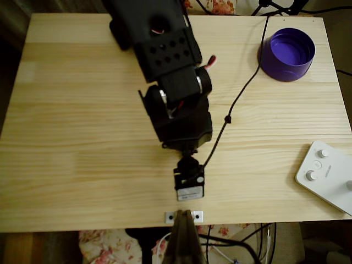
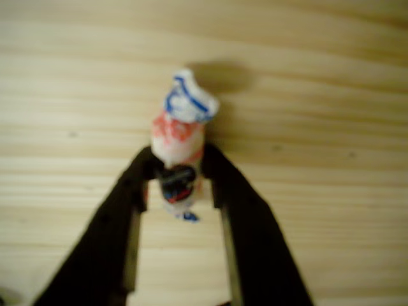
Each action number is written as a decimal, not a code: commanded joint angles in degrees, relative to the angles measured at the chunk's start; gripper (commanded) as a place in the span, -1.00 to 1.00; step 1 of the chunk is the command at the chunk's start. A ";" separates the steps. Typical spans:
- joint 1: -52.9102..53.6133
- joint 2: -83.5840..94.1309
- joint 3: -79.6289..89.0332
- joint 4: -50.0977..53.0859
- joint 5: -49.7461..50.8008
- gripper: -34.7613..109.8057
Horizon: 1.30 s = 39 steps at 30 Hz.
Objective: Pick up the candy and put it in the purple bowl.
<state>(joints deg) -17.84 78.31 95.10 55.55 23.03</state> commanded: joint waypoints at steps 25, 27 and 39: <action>-6.06 44.74 3.87 21.71 -8.17 -0.53; -10.90 49.31 6.15 21.88 -8.70 -0.53; -43.86 63.72 14.85 13.62 -7.03 -0.53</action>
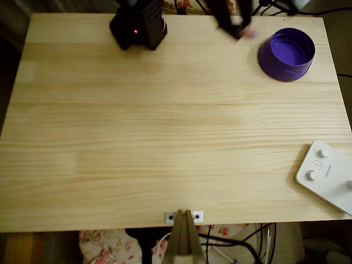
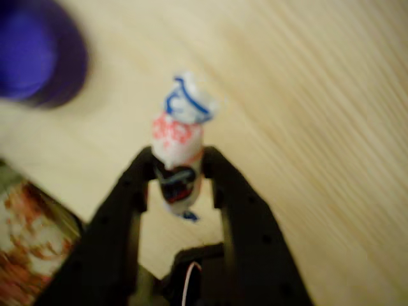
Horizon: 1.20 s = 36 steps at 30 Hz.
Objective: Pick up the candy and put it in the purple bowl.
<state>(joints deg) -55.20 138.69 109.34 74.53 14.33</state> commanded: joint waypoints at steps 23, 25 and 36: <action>-22.50 -37.18 -8.09 -38.76 3.96 -0.53; -21.53 -38.14 -7.91 -39.11 3.60 -0.53; -21.18 -39.02 -8.17 -39.64 5.71 -0.46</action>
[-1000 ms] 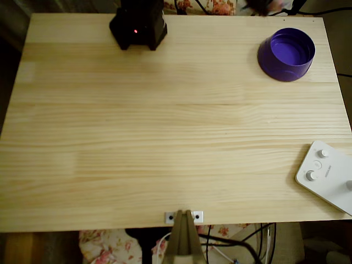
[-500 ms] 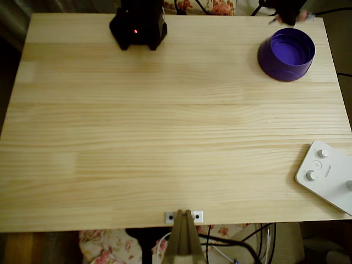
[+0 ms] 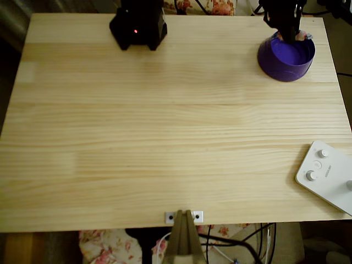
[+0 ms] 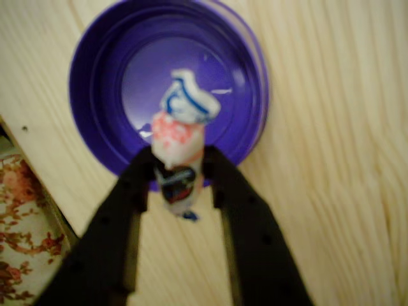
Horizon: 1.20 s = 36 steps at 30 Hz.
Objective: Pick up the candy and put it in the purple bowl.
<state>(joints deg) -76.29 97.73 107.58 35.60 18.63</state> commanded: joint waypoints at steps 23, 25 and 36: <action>16.35 22.59 0.18 12.83 -10.02 -0.53; 22.94 28.30 1.58 18.46 -5.10 -0.53; 58.27 54.14 21.18 23.99 -15.12 -0.53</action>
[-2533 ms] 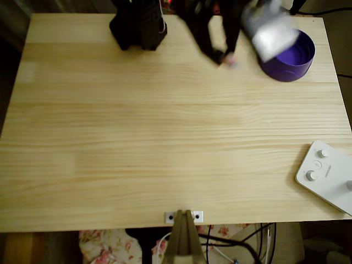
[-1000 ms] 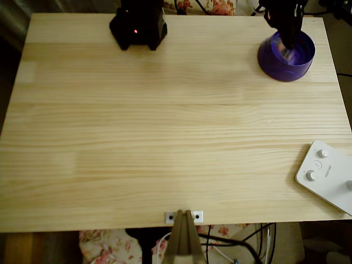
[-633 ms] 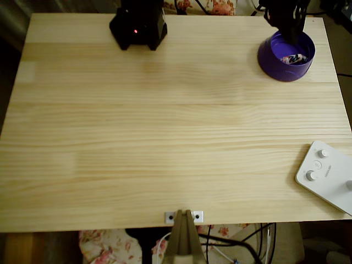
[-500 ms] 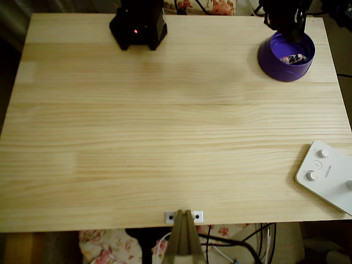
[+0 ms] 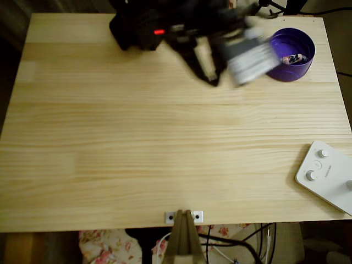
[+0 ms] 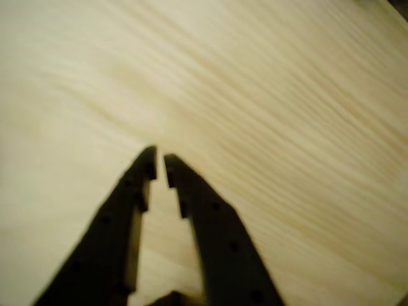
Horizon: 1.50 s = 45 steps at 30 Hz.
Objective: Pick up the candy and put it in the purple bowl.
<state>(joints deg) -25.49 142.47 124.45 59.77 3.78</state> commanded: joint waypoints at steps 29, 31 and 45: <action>35.68 46.58 46.58 3.60 4.57 -0.53; 35.68 46.58 46.58 3.60 4.57 -0.53; 35.77 46.58 46.58 3.60 4.75 -0.53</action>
<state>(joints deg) 9.49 188.26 172.00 63.81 7.73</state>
